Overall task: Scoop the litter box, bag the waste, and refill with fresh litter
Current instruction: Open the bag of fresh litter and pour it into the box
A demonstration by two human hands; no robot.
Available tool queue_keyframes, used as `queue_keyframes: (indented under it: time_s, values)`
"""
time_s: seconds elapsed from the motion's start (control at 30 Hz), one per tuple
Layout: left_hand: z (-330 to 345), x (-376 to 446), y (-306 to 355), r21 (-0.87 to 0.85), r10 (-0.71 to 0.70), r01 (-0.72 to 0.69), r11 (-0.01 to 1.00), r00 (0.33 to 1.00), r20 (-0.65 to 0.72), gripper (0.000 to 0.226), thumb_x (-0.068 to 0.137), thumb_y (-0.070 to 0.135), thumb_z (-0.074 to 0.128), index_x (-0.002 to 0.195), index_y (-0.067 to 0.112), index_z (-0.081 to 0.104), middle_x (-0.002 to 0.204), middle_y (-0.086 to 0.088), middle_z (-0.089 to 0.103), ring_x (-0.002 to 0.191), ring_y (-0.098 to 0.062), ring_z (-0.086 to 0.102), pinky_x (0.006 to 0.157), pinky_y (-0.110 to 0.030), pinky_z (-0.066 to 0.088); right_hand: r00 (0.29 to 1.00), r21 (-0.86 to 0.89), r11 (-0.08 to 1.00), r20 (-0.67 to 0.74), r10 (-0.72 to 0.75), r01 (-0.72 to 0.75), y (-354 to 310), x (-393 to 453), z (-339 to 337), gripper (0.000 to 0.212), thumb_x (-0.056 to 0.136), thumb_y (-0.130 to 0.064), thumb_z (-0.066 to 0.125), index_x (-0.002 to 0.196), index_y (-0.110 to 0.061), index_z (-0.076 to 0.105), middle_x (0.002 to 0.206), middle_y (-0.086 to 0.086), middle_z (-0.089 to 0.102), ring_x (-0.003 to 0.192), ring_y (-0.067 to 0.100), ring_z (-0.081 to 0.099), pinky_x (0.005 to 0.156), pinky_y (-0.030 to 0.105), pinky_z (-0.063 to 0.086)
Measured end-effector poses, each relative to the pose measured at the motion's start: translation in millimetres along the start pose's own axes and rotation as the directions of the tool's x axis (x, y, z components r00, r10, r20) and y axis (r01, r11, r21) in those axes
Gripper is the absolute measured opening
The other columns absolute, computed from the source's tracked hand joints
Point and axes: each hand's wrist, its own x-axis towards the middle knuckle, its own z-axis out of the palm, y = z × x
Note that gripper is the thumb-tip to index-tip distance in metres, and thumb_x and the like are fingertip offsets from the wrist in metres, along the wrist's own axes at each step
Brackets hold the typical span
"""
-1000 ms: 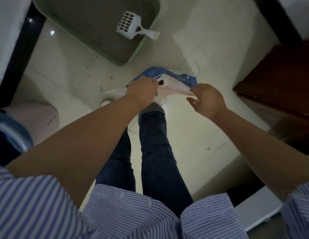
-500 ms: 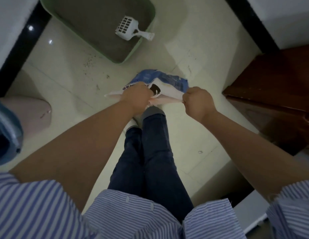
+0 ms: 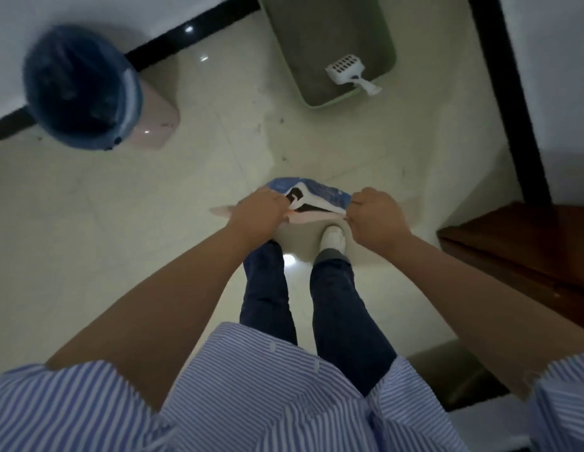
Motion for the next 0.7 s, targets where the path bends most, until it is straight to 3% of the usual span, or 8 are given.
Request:
queue_keyframes:
  time_s: [0.13, 0.2, 0.27, 0.33, 0.4, 0.47, 0.57, 0.7]
  values:
    - [43, -84, -18, -0.073, -0.127, 0.120, 0.990, 0.986, -0.104, 0.029, 0.099, 0.018, 0.040, 0.119, 0.000, 0.052, 0.121, -0.013, 0.054, 0.117, -0.029, 0.044, 0.091, -0.028, 0.035, 0.957, -0.016, 0.959, -0.058, -0.283, 0.282, -60, 9, -20, 0.039, 0.019, -0.003, 0.087, 0.033, -0.012, 0.051, 0.039, 0.002, 0.051, 0.035, 0.020, 0.052, 0.038, 0.013, 0.036]
    - [72, -122, -27, -0.071, -0.125, 0.109, 0.991, 0.951, -0.282, 0.022, 0.084, 0.016, 0.053, 0.081, -0.002, 0.065, 0.080, -0.014, 0.065, 0.077, -0.033, 0.062, 0.072, -0.026, 0.042, 0.916, -0.016, 0.921, -0.094, -0.390, 0.390, -94, 11, -23, 0.039, 0.020, -0.001, 0.087, 0.034, -0.009, 0.052, 0.040, 0.004, 0.052, 0.036, 0.021, 0.053, 0.039, 0.014, 0.039]
    - [110, -157, -38, -0.118, -0.191, 0.156, 0.981, 0.892, -0.408, 0.029, 0.075, 0.021, 0.044, 0.058, 0.002, 0.059, 0.054, -0.010, 0.058, 0.048, -0.028, 0.056, 0.056, -0.026, 0.040, 0.868, 0.003, 0.873, -0.112, -0.484, 0.487, -129, 13, -22, 0.039, 0.021, 0.003, 0.086, 0.036, -0.006, 0.051, 0.041, 0.008, 0.052, 0.036, 0.023, 0.053, 0.040, 0.015, 0.041]
    - [151, -186, -46, -0.195, -0.268, 0.204, 0.959, 0.874, -0.406, 0.030, 0.075, 0.021, 0.040, 0.059, 0.002, 0.056, 0.051, -0.010, 0.055, 0.045, -0.027, 0.053, 0.047, -0.024, 0.045, 0.809, -0.022, 0.815, -0.112, -0.577, 0.578, -165, 16, -17, 0.038, 0.027, 0.005, 0.086, 0.037, -0.005, 0.050, 0.041, 0.010, 0.051, 0.035, 0.023, 0.051, 0.040, 0.017, 0.039]
    - [185, -215, -53, -0.260, -0.299, 0.203, 0.944, 0.861, -0.411, 0.019, 0.075, 0.017, 0.045, 0.065, 0.002, 0.051, 0.052, -0.010, 0.053, 0.046, -0.028, 0.053, 0.044, -0.027, 0.047, 0.743, -0.083, 0.751, -0.108, -0.661, 0.655, -203, 17, -8, 0.031, 0.046, 0.001, 0.081, 0.041, -0.005, 0.050, 0.043, 0.010, 0.051, 0.036, 0.022, 0.052, 0.043, 0.018, 0.039]
    - [215, -239, -60, -0.347, -0.364, 0.225, 0.910, 0.833, -0.417, 0.021, 0.076, 0.019, 0.045, 0.065, 0.003, 0.052, 0.051, -0.010, 0.054, 0.047, -0.028, 0.053, 0.043, -0.026, 0.045, 0.695, -0.143, 0.704, -0.109, -0.710, 0.696, -235, 18, 3, 0.025, 0.067, -0.010, 0.061, 0.044, -0.006, 0.051, 0.045, 0.009, 0.052, 0.039, 0.022, 0.054, 0.050, 0.023, 0.036]
    - [268, -296, -69, -0.499, -0.499, 0.258, 0.827, 0.744, -0.444, 0.036, 0.077, 0.025, 0.040, 0.060, 0.000, 0.058, 0.052, -0.012, 0.057, 0.047, -0.029, 0.055, 0.043, -0.026, 0.046, 0.581, -0.188, 0.595, -0.125, -0.804, 0.782, -306, 12, 26, 0.027, 0.070, -0.016, 0.047, 0.046, -0.005, 0.052, 0.047, 0.009, 0.052, 0.042, 0.022, 0.054, 0.056, 0.027, 0.019]
    - [341, -381, -78, -0.602, -0.611, 0.277, 0.749, 0.639, -0.467, 0.035, 0.076, 0.028, 0.042, 0.064, -0.001, 0.057, 0.053, -0.011, 0.057, 0.051, -0.027, 0.054, 0.045, -0.020, 0.044, 0.471, -0.216, 0.483, -0.111, -0.875, 0.848, -416, 1, 43, 0.024, 0.067, -0.012, 0.047, 0.044, -0.005, 0.050, 0.046, 0.009, 0.050, 0.040, 0.021, 0.050, 0.055, 0.027, 0.016]
